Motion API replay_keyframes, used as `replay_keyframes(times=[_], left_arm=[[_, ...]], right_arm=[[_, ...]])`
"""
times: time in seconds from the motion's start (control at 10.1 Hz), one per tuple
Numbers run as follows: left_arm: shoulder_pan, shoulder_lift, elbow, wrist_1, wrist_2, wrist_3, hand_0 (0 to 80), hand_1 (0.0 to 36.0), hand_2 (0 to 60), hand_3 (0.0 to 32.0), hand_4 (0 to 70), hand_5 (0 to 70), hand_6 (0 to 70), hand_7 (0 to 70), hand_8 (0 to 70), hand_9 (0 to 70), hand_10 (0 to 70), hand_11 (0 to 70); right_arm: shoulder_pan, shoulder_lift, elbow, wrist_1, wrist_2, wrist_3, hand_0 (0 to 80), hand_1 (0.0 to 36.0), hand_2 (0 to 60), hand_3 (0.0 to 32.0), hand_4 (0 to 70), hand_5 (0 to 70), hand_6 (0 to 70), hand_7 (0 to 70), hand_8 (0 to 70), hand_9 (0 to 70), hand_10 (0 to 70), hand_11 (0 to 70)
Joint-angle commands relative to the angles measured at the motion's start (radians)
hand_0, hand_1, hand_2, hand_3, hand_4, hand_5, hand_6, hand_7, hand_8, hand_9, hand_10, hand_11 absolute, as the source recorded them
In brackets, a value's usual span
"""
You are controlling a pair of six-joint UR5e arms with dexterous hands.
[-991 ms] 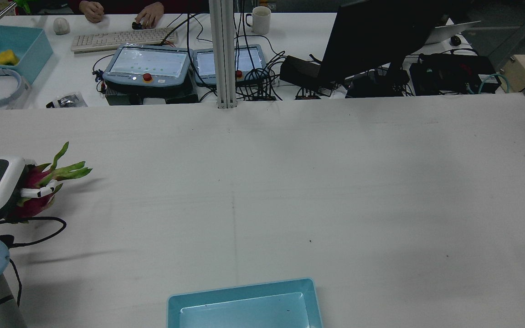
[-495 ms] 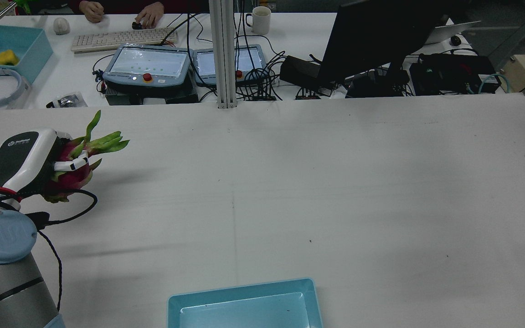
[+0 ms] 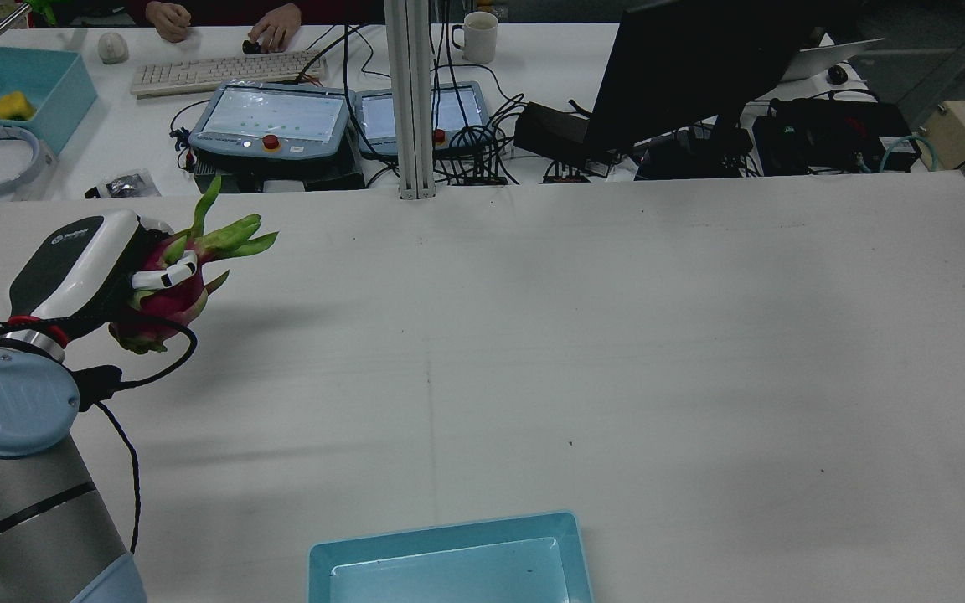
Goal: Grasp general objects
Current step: 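Raise the held dragon fruit up off the table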
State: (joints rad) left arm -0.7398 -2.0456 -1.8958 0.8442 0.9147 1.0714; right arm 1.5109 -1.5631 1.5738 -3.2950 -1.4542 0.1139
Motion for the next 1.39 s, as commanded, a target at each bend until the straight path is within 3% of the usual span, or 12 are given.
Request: replay_keyframes(times=[0.0,0.2,0.5,0.69,0.89,1.29], left_arm=[[-0.125,-0.030,-0.038,-0.057,0.168,-0.102,9.6,0.0,60.0,0.0,70.0,70.0,70.0,65.7,70.0,70.0,70.0,70.0],[-0.188,-0.024,-0.032,-0.216,0.333,-0.248,12.7,0.0,60.0,0.0,70.0,70.0,70.0,64.8,70.0,70.0,70.0,70.0],[-0.176,-0.025,-0.042,-0.435,0.504,-0.332,18.4,0.0,60.0,0.0,70.0,70.0,70.0,66.4,70.0,70.0,70.0,70.0],[-0.094,-0.028,-0.049,-0.520,0.530,-0.395,19.4,0.0,60.0,0.0,70.0,70.0,70.0,68.3,70.0,70.0,70.0,70.0],[0.037,-0.030,-0.057,-0.580,0.536,-0.396,24.3,0.0,60.0,0.0,70.0,70.0,70.0,70.0,70.0,70.0,70.0,70.0],[0.238,-0.071,-0.120,-0.584,0.535,-0.387,32.4,0.0,60.0,0.0,70.0,70.0,70.0,70.0,70.0,70.0,70.0,70.0]], right_arm=[[0.000,0.000,0.000,0.000,0.000,0.000,0.0,0.0,0.0,0.0,0.0,0.0,0.0,0.0,0.0,0.0,0.0,0.0],[0.000,0.000,0.000,0.000,0.000,0.001,0.0,0.0,0.0,0.0,0.0,0.0,0.0,0.0,0.0,0.0,0.0,0.0],[0.000,0.000,0.000,0.000,0.000,0.001,0.0,0.0,0.0,0.0,0.0,0.0,0.0,0.0,0.0,0.0,0.0,0.0],[0.000,0.000,-0.001,0.000,0.000,0.001,0.0,0.0,0.0,0.0,0.0,0.0,0.0,0.0,0.0,0.0,0.0,0.0],[0.000,0.000,0.000,0.000,0.000,0.001,0.0,0.0,0.0,0.0,0.0,0.0,0.0,0.0,0.0,0.0,0.0,0.0],[0.000,0.000,-0.001,0.000,-0.002,0.001,0.0,0.0,0.0,0.0,0.0,0.0,0.0,0.0,0.0,0.0,0.0,0.0]])
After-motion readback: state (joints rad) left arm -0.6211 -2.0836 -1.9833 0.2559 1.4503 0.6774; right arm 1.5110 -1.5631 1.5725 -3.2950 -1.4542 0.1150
